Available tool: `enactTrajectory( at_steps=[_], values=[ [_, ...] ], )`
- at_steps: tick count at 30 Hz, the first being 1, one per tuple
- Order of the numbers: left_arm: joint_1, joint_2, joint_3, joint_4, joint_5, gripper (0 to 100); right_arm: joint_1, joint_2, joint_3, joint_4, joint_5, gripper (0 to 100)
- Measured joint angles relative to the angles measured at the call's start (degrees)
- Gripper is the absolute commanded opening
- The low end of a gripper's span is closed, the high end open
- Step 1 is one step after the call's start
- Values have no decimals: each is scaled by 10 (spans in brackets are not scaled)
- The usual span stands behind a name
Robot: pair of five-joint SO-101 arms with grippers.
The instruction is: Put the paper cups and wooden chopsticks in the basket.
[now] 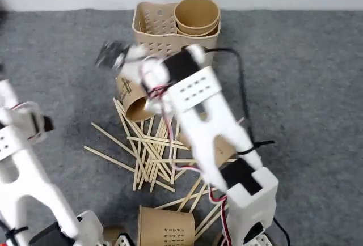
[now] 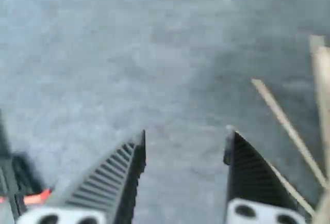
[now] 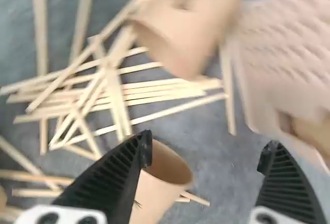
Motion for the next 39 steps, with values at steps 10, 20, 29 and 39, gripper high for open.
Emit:
enactTrajectory(
  at_steps=[10,20,29,39],
  values=[
    [-186,0,117,-155,0,239,-57,49,80,-148,162,328],
    [-228,0,145,-202,0,239,-61,103,80,-257,184,328],
    [-228,0,149,-202,0,239,-61,104,105,-248,184,329],
    [-228,0,149,-202,0,239,-39,149,141,-407,187,329]
  ],
)
